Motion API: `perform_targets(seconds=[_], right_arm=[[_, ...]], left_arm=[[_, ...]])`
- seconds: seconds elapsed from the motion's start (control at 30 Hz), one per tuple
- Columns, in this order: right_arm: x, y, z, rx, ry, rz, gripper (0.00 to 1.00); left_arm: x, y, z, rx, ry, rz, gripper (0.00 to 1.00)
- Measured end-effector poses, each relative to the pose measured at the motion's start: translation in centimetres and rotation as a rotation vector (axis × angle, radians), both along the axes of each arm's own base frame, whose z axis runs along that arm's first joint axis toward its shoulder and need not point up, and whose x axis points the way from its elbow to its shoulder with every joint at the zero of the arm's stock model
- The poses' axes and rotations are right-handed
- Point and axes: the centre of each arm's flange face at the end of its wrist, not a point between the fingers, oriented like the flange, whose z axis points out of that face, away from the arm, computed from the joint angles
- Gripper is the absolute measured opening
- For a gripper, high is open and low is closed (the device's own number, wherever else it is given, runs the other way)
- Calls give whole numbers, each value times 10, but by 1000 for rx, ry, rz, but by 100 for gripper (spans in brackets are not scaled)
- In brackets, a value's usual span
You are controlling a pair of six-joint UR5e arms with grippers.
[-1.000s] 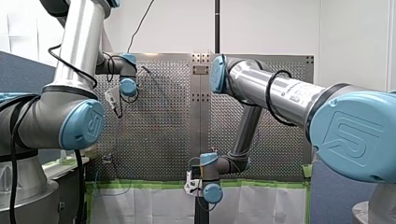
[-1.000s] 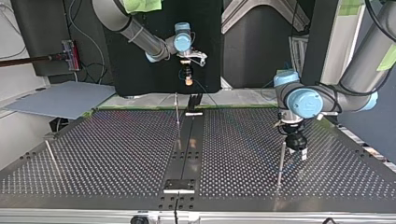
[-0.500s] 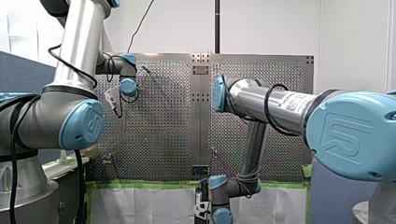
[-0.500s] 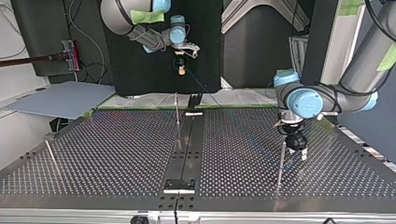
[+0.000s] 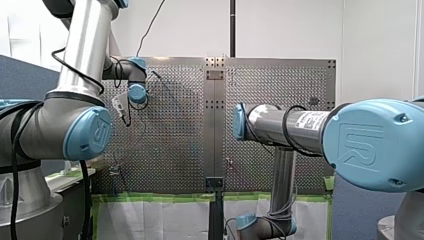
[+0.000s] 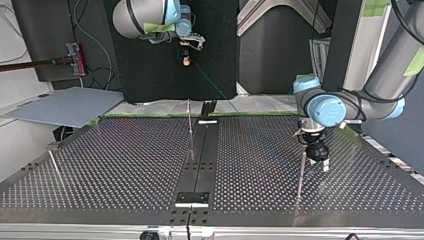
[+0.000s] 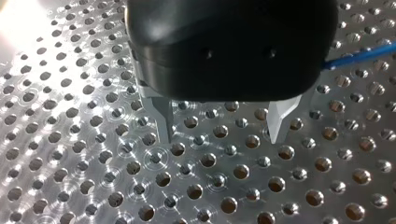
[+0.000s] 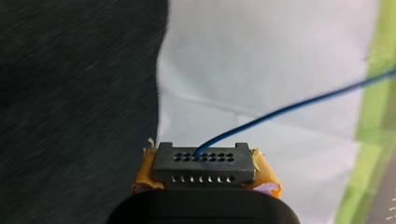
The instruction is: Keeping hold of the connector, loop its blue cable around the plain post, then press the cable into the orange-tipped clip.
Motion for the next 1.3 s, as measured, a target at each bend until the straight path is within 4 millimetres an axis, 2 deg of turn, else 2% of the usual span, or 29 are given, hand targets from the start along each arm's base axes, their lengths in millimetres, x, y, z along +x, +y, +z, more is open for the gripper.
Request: perform_targets(seconds=[0.2, 0.3, 0.43, 0.67, 1.3], right_arm=[[-31, 24, -31, 44, 36, -20, 0], [-42, 30, -34, 50, 38, -29, 0], [-46, 26, -22, 29, 20, -40, 0], [-42, 22, 8, -17, -13, -39, 0], [-55, 43, 75, 77, 79, -20, 0]], left_arm=[[0, 0, 0, 0, 0, 1, 100], [0, 0, 0, 0, 0, 2, 100], [0, 0, 0, 0, 0, 4, 100], [0, 0, 0, 0, 0, 6, 100], [0, 0, 0, 0, 0, 6, 100]])
